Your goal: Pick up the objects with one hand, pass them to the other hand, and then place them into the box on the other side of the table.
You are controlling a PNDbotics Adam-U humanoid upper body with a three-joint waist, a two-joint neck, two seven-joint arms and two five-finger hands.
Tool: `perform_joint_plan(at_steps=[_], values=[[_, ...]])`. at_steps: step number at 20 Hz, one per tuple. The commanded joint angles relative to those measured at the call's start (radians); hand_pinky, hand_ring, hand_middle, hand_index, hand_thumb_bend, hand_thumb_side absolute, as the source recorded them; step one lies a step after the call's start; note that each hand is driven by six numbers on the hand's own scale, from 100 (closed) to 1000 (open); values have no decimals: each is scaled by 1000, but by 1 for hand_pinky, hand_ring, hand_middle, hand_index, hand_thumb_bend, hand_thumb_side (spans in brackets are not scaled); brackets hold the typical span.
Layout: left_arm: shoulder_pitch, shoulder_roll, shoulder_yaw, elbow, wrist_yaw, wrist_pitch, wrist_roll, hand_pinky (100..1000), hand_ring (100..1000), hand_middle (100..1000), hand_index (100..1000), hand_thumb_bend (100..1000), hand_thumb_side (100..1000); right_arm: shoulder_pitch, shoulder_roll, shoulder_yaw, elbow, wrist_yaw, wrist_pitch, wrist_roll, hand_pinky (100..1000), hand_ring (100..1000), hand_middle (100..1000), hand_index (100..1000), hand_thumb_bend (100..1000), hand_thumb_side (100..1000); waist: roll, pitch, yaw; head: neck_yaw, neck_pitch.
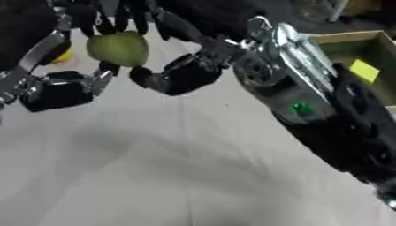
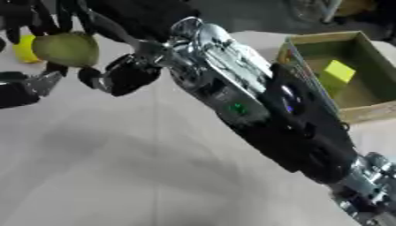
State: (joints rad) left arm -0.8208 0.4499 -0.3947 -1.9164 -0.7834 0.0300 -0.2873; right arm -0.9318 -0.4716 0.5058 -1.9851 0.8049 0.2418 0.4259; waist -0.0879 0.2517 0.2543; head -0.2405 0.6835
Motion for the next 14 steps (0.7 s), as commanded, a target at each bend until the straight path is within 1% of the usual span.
perform_joint_plan(at_steps=[1,3,9,14], values=[[-20,-1,15,-30,24,6,8,357,506,523,574,100,100,-10,-7,-9,-15,7,-3,-5,100,398,473,658,394,119,12,-32,1,-1,-8],[-18,-2,15,-29,41,13,12,348,502,521,573,100,100,-10,-5,-10,-15,2,2,-18,100,409,465,637,369,100,12,-32,1,-1,-8],[-14,-7,13,-24,110,45,22,328,494,517,572,100,108,-6,-1,-14,-15,-27,19,-83,100,453,467,615,309,100,11,-31,0,-10,-3],[-7,-13,13,-18,167,78,34,312,488,515,573,100,153,-2,1,-17,-15,-37,19,-119,100,462,464,606,269,100,12,-30,-3,-11,0]])
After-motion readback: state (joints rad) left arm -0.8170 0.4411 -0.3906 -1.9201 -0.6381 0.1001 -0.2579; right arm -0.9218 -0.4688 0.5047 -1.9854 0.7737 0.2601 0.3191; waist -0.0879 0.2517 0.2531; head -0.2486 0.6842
